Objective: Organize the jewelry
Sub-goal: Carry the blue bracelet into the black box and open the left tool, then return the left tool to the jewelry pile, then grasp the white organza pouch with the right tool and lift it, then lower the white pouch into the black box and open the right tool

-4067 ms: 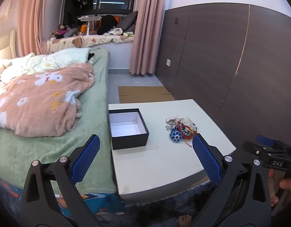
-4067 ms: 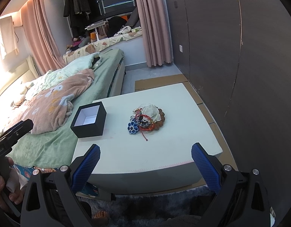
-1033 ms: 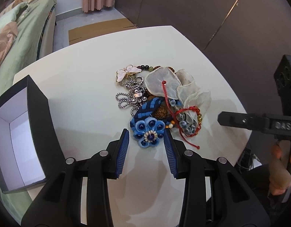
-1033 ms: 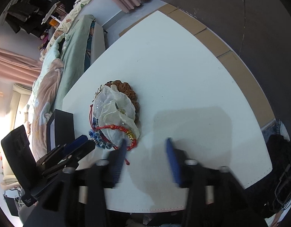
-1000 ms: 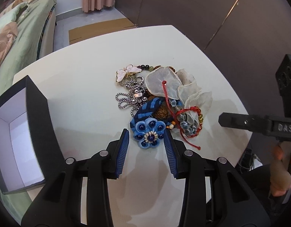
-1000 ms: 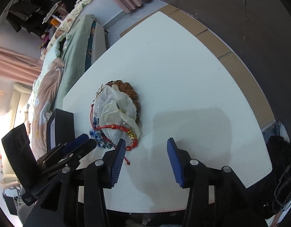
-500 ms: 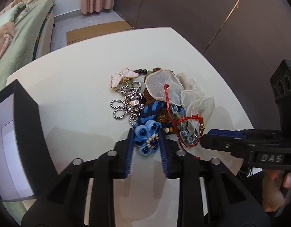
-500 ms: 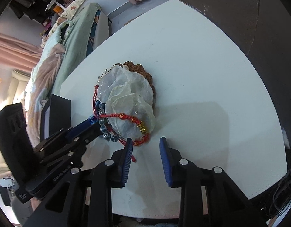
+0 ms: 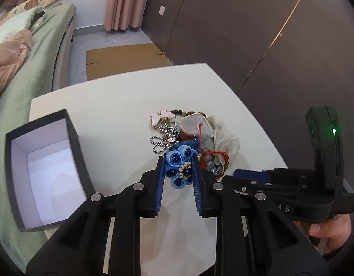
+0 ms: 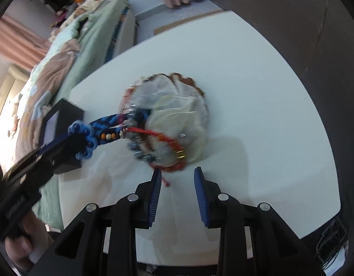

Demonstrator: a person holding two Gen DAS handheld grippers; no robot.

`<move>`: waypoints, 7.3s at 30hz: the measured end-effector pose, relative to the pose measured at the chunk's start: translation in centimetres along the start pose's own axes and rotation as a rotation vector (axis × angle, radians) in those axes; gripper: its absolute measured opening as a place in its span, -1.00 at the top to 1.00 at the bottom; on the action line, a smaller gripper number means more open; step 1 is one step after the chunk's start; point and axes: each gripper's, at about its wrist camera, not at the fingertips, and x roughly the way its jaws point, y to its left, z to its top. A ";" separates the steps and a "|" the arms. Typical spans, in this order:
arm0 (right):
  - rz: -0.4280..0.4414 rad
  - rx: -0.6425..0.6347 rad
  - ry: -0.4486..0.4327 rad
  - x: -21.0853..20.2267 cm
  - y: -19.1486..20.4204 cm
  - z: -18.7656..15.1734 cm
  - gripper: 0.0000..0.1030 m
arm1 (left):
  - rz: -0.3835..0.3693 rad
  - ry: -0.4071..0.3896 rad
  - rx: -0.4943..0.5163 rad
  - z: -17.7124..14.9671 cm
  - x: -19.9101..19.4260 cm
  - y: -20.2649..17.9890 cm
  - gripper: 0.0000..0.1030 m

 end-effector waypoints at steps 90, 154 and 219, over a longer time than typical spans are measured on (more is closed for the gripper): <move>0.423 -0.183 -0.219 -5.1 16.7 3.8 -0.39 | 0.183 -0.296 -0.338 -1.9 -15.8 14.3 -0.87; 0.249 0.225 -0.308 -8.9 -5.4 4.1 0.97 | -0.056 0.056 -0.083 0.7 5.2 -0.3 0.21; 0.438 -0.067 -0.309 -7.7 10.0 3.5 0.96 | 0.081 -0.209 -0.244 -0.1 -10.3 9.9 -0.11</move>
